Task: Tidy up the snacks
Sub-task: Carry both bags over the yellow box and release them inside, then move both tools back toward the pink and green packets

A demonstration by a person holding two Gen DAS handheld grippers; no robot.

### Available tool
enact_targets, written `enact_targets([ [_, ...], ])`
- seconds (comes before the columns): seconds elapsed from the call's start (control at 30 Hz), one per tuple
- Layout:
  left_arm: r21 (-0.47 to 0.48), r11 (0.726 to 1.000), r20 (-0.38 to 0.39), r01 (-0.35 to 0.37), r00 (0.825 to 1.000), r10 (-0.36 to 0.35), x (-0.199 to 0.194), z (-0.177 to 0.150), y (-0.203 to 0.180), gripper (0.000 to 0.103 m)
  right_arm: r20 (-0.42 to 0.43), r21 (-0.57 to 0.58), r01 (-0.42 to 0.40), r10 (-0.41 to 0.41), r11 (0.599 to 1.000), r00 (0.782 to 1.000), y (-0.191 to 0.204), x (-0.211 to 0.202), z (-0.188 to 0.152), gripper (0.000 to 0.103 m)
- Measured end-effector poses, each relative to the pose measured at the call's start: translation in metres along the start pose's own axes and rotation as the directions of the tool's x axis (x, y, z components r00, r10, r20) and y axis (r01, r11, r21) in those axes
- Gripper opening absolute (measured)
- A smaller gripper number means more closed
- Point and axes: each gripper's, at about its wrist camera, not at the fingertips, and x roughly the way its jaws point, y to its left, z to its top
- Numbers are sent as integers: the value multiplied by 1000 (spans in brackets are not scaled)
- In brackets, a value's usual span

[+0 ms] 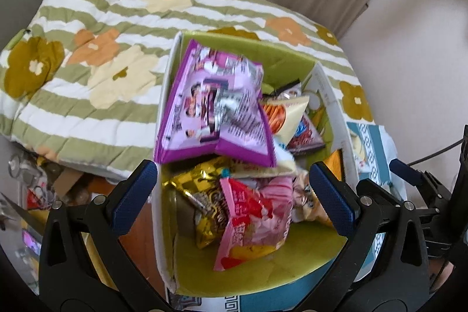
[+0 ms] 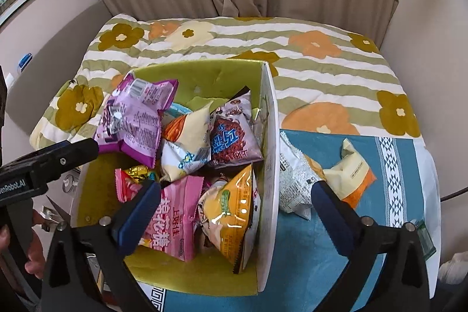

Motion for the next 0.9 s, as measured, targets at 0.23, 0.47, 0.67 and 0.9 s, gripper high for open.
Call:
enact_targets([
  [0.23,17,1000,13,-14,1000,14,-11,-4,-4,103,7,8,-24,24,1000,1000,4,-3,-5,102],
  [0.47,32,998,70,-50,996,48,-38,-13,-21,103,67,5,-45,45,999,997,5,-24,-6,102],
  [0.67,29,997,113,-71,991,67,-63,-31,-42,103,125,-1,-68,67,998,990,-4,-46,-17,102],
  [0.9,56,997,149,-55,988,47,-82,-60,-84,103,220,-38,-60,67,997,973,-22,-86,-39,102],
])
